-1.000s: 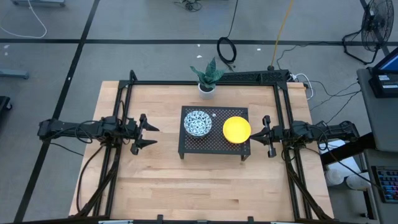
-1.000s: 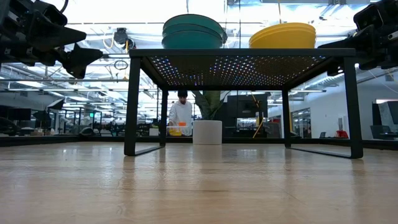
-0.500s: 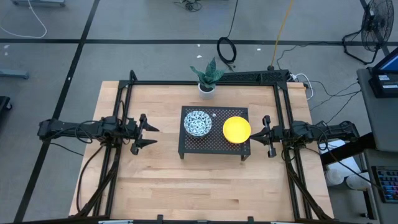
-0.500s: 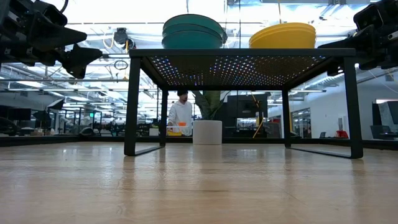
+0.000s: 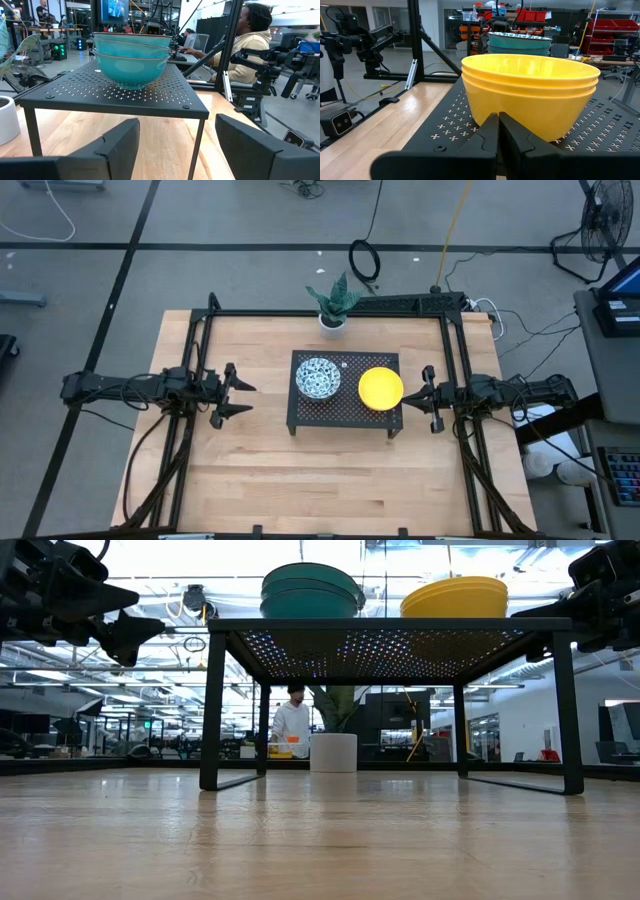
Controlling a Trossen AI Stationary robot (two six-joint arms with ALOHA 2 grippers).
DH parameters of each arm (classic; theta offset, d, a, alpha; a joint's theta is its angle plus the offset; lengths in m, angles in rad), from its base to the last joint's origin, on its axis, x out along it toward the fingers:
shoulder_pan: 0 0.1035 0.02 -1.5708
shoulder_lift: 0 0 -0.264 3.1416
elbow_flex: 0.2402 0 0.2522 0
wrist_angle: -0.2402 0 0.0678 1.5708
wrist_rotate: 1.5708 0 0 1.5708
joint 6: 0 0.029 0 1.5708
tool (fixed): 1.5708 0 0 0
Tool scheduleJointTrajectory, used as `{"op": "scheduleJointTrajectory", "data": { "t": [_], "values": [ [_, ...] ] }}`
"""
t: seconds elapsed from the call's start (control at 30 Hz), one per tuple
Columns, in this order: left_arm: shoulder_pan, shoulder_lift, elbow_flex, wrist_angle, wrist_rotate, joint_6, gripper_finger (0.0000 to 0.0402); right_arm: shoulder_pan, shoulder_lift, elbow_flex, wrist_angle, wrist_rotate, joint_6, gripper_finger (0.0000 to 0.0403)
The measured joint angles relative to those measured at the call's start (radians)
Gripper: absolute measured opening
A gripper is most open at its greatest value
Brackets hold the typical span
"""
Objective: Pick & Place Mini bowls
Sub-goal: Return to Home Position
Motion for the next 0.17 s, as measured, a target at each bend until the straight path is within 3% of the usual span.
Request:
{"op": "scheduleJointTrajectory", "data": {
  "t": [0.17],
  "values": [
    [0.000, 0.000, 0.000, 0.000, 0.000, 0.000, 0.0250, 0.000, 0.000, 0.000, 0.000, 0.000, 0.000, 0.0000]
  ]
}}
